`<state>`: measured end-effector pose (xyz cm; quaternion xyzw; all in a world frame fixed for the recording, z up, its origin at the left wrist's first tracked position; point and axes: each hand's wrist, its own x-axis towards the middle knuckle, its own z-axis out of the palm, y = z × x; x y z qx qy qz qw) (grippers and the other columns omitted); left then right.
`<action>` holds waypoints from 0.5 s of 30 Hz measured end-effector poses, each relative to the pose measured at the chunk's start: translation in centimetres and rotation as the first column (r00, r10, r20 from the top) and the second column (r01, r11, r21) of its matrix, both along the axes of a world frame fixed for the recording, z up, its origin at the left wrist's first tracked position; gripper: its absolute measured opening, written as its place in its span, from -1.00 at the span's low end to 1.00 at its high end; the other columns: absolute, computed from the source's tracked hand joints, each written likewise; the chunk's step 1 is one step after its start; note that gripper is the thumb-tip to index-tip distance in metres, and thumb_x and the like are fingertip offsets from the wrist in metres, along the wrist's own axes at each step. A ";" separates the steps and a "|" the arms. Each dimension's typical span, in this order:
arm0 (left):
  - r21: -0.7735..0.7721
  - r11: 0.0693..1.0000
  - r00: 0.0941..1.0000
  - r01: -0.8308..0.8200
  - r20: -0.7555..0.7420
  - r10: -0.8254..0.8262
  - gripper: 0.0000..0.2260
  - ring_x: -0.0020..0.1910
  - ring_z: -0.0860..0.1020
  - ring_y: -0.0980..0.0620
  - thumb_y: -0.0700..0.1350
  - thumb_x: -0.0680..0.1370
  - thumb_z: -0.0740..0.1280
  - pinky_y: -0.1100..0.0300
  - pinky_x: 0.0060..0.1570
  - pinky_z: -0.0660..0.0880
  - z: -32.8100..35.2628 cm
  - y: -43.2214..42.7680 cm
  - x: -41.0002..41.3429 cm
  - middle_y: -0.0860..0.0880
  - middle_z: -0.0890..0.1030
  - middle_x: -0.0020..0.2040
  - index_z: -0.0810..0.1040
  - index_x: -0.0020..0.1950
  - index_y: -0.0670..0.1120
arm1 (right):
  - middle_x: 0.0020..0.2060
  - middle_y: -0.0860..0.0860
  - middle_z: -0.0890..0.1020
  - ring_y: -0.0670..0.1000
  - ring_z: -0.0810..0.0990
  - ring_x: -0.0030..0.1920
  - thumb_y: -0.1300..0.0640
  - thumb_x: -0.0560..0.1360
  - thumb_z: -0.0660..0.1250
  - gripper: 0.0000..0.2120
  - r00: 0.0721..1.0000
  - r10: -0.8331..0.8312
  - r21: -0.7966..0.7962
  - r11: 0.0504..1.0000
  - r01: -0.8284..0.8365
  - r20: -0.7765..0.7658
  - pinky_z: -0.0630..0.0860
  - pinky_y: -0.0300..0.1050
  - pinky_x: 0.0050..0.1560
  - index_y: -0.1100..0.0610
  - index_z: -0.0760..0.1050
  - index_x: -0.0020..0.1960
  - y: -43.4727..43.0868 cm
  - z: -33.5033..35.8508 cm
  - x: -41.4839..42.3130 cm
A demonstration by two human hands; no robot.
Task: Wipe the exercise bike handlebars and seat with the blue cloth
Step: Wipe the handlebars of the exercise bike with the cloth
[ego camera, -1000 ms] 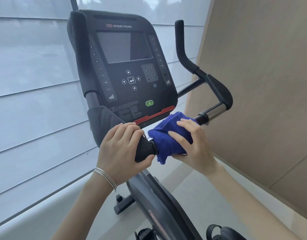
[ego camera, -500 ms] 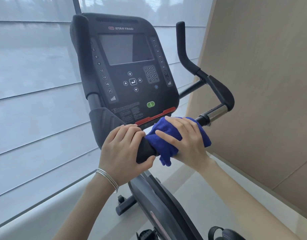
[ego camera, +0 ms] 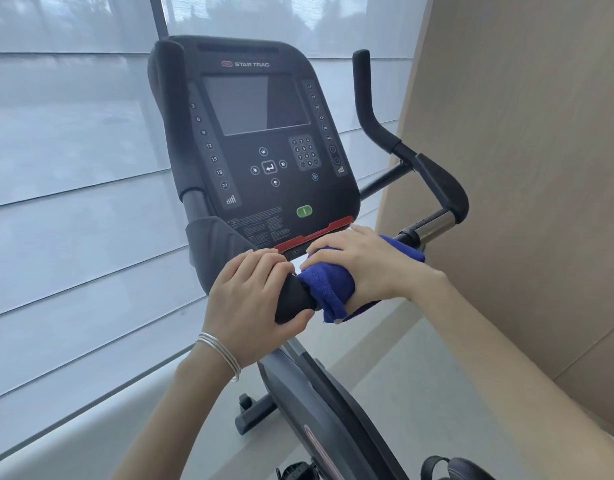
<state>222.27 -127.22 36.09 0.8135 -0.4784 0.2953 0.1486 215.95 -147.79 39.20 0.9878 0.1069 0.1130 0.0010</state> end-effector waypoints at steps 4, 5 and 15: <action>0.006 1.000 1.000 0.003 -0.004 -0.003 -0.59 0.08 0.57 -0.03 0.23 0.36 0.28 0.13 0.23 0.32 -0.1 0.2 0.1 0.02 0.62 0.00 0.57 -0.02 -0.06 | 0.35 -0.17 0.26 0.09 0.09 0.44 -0.37 0.14 0.41 -0.22 0.990 -0.139 0.009 0.990 0.139 0.036 0.11 0.31 0.36 -0.26 0.25 0.30 0.1 -1.8 -1.9; 0.008 1.000 1.000 0.002 -0.007 -0.002 -0.59 0.08 0.57 -0.03 0.23 0.37 0.27 0.12 0.22 0.34 0.0 0.2 0.1 0.02 0.62 0.00 0.57 -0.02 -0.06 | 0.38 -0.16 0.20 0.11 -0.01 0.47 -0.40 0.17 0.36 -0.22 0.988 -0.154 0.049 0.987 0.153 0.012 0.05 0.34 0.38 -0.27 0.20 0.32 0.0 -1.9 -2.2; 0.023 1.000 1.000 0.000 -0.012 0.000 -0.57 0.09 0.58 -0.04 0.23 0.36 0.27 0.07 0.20 0.41 0.1 0.2 -0.1 0.01 0.63 0.00 0.58 -0.02 -0.08 | 0.49 -0.31 -0.02 -0.18 -0.25 0.49 -0.49 0.40 -0.05 -0.36 0.987 0.050 0.605 0.795 0.052 -0.150 -0.24 0.06 0.45 -0.31 0.11 0.42 -3.1 -1.0 -3.2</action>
